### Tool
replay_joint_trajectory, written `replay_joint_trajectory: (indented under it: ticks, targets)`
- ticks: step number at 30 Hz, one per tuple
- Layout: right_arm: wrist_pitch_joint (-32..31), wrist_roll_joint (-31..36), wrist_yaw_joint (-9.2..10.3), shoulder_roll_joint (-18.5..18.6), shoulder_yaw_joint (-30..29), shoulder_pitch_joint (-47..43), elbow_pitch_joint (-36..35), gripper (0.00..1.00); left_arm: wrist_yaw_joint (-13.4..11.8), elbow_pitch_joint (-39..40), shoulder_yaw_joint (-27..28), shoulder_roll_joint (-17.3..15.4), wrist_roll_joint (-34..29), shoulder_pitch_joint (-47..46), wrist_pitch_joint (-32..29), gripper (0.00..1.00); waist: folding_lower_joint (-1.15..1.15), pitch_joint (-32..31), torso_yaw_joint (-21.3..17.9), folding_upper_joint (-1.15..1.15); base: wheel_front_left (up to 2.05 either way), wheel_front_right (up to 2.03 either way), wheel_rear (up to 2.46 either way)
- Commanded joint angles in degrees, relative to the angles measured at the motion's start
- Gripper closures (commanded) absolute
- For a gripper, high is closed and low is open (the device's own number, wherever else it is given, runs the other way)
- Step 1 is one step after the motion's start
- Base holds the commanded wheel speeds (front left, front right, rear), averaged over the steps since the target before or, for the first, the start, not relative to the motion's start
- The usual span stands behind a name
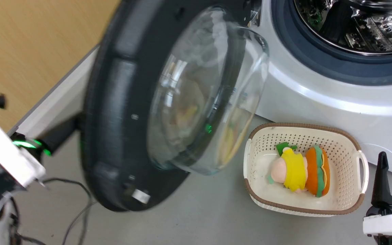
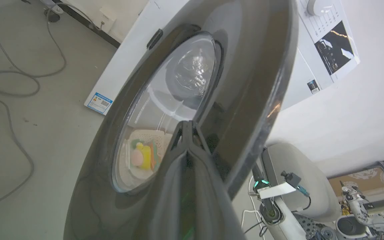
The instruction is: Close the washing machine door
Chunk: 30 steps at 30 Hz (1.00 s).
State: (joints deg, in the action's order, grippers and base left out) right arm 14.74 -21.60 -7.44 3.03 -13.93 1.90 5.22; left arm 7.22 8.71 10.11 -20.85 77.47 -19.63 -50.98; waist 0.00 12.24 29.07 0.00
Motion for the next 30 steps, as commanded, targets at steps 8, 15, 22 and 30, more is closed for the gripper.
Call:
replay_joint_trajectory:
  ticks: [8,15,22,30]
  targets:
    - [0.3,-0.5,-0.05,-0.2,0.3,-0.2,0.2,0.0,0.3,8.2,-6.7,3.5,3.3,5.9,-0.7,1.0,0.0,-1.5,-1.1,0.0,0.0,0.0,0.0]
    - [0.3,-0.6,-0.05,-0.2,0.5,-0.6,0.4,0.0,0.3,12.2,-12.4,6.5,2.7,7.7,2.1,1.0,0.0,-2.7,-3.8,0.0,0.0,0.0,0.0]
    - [0.3,-0.7,-0.05,-0.2,0.8,-0.7,0.4,0.0,0.3,12.0,-19.5,7.8,0.7,7.5,7.2,1.0,0.0,-2.9,-7.9,0.0,0.0,0.0,0.0]
    - [0.3,-1.2,-0.05,-0.2,1.3,-0.4,0.6,0.0,0.3,7.7,-28.4,8.0,-3.2,5.3,18.1,1.0,0.0,-2.4,-13.9,0.0,0.0,0.0,0.0]
